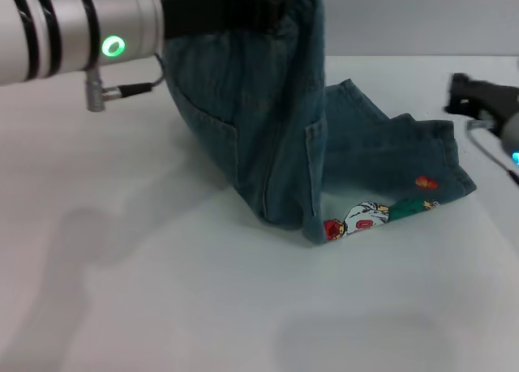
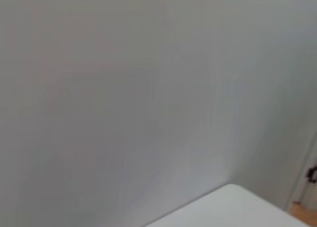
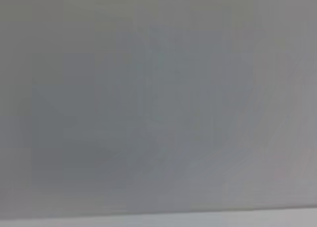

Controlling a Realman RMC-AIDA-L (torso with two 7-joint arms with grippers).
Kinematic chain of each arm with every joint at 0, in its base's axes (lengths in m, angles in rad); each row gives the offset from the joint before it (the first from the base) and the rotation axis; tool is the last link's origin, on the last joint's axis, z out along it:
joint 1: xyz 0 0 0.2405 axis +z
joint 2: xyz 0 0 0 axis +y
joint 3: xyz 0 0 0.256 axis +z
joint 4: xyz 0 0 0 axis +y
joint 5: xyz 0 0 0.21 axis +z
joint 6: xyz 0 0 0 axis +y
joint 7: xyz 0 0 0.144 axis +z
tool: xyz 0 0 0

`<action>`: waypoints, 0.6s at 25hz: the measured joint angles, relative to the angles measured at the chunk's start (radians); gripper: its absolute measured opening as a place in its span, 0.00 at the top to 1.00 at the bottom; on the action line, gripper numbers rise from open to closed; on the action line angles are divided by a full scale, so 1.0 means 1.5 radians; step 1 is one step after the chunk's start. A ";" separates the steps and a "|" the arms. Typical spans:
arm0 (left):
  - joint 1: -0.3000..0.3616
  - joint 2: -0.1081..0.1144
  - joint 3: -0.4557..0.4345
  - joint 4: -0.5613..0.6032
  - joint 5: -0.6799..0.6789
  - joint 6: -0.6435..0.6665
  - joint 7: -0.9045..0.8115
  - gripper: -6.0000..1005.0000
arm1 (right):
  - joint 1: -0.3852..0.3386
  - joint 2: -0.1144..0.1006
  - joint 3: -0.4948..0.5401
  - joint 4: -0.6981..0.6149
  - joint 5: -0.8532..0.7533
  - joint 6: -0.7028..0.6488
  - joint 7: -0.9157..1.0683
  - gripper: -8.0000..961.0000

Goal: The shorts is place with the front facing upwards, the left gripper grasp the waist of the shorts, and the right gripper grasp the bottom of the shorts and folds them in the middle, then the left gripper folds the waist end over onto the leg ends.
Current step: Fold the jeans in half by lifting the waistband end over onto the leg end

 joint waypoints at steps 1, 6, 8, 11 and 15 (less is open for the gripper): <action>0.000 0.000 0.006 0.010 -0.013 0.008 0.010 0.86 | -0.011 0.000 0.011 0.009 -0.008 0.000 0.000 0.99; -0.018 -0.001 0.042 0.074 -0.077 0.042 0.053 0.86 | -0.083 0.000 0.057 0.068 -0.022 0.005 0.000 0.99; -0.024 -0.001 0.055 0.097 -0.101 0.054 0.067 0.85 | -0.112 0.001 0.073 0.091 -0.028 0.005 0.000 0.99; -0.029 -0.001 0.080 0.128 -0.132 0.087 0.092 0.85 | -0.136 0.002 0.088 0.109 -0.031 0.007 0.000 0.99; -0.047 -0.002 0.111 0.183 -0.175 0.123 0.118 0.85 | -0.147 0.002 0.090 0.117 -0.032 0.009 -0.001 0.99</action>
